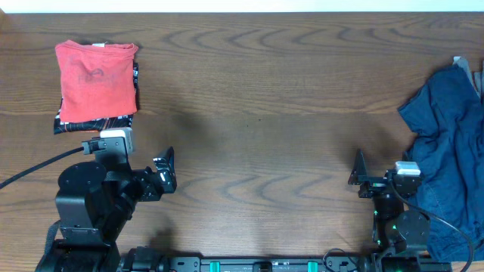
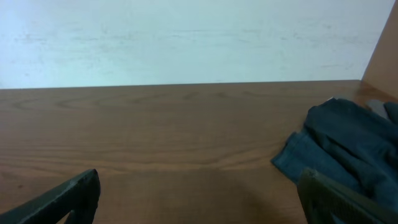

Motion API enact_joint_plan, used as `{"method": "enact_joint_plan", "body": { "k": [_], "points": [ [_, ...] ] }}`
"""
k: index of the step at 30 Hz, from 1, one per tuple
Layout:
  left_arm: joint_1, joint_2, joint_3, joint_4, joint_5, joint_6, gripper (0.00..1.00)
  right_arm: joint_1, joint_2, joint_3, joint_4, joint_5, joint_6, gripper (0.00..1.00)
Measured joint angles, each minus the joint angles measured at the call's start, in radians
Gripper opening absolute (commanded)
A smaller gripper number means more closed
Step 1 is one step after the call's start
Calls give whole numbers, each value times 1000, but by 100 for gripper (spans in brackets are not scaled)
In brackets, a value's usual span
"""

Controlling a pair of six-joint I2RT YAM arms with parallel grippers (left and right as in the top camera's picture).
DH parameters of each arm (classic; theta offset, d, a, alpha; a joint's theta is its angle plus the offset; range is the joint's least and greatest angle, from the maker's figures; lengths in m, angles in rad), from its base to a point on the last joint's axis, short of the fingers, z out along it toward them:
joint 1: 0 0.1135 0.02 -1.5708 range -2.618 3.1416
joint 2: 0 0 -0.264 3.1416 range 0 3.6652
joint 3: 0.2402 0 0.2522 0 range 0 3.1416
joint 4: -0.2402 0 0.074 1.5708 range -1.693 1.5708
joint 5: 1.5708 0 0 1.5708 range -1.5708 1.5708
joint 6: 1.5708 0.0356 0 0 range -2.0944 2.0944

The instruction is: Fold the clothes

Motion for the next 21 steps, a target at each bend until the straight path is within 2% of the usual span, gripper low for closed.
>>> {"method": "enact_joint_plan", "body": {
  "k": [17, 21],
  "points": [
    [0, 0, 0, 0, 0, 1, 98, 0, 0, 0, 0, -3, 0, 99],
    [3, -12, -8, -44, -27, 10, 98, 0, 0, 0, 0, -3, 0, 99]
  ]
}}
